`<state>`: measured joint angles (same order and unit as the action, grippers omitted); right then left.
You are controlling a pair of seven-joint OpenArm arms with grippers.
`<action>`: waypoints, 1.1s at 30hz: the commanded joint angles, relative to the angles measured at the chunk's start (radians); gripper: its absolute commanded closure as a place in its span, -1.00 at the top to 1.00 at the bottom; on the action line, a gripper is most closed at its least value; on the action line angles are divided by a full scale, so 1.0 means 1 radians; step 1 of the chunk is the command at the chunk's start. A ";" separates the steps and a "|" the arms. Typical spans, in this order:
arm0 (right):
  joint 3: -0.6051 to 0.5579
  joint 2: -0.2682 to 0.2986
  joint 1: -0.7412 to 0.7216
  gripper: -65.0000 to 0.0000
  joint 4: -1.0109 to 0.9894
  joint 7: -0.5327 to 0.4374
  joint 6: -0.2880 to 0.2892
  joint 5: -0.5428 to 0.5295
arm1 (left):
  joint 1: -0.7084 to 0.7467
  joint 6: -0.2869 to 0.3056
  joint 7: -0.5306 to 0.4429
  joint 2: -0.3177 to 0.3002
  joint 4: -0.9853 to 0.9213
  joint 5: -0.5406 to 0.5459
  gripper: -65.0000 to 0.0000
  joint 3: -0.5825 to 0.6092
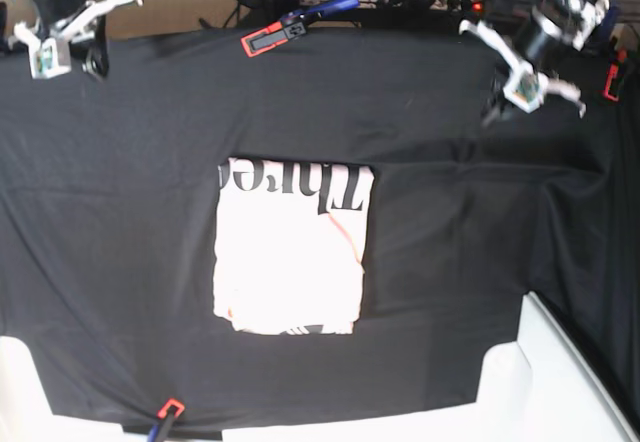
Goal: Fold the T-shirt properly
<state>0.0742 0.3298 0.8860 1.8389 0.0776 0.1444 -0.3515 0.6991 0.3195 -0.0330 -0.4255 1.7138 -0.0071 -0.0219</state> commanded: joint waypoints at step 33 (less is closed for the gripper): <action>-0.196 -0.107 -0.236 -0.98 -0.848 0.333 0.011 -0.004 | -0.117 -0.004 0.209 0.219 -0.966 -0.147 -1.00 0.006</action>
<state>-0.1261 0.2131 0.6296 0.9722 0.4114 0.1486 -0.3511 0.5655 0.3138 0.1852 -0.2020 0.7380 -0.1566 -0.0147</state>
